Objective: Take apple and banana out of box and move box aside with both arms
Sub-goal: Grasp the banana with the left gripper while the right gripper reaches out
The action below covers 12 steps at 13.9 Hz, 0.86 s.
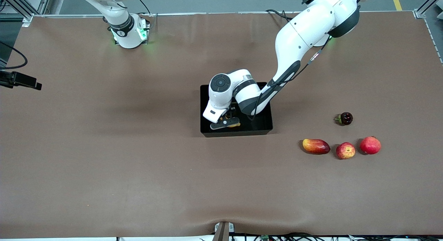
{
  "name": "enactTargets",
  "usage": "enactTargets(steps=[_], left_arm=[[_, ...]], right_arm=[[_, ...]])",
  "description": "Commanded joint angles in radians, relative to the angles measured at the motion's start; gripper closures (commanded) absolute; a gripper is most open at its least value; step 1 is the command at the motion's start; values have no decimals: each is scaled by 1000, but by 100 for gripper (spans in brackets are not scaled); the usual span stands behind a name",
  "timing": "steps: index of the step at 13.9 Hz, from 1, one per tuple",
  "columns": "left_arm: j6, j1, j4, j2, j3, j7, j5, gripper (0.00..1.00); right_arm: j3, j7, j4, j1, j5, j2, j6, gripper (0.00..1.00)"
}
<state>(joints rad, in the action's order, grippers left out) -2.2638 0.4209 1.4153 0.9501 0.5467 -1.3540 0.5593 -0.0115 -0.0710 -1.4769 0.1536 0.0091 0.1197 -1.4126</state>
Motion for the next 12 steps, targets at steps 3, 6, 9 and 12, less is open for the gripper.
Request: enactTargets(steps=[3,6,9,12], left_arm=[[4,13,-38,-23,-8,-5,19,100],[87,-14,-30,-124,-4,30,11,100],[176,-104,-27,-198,89,59,-13,100],[294,-265,-29,-263,235,98,-15,100]], right_arm=[[16,-1,17,29,21,29,9,0],[19,0,1,11,45,38,15,0],[21,155,4,-54,60,38,32,0],[21,191,-6,-152,60,58,29,0]])
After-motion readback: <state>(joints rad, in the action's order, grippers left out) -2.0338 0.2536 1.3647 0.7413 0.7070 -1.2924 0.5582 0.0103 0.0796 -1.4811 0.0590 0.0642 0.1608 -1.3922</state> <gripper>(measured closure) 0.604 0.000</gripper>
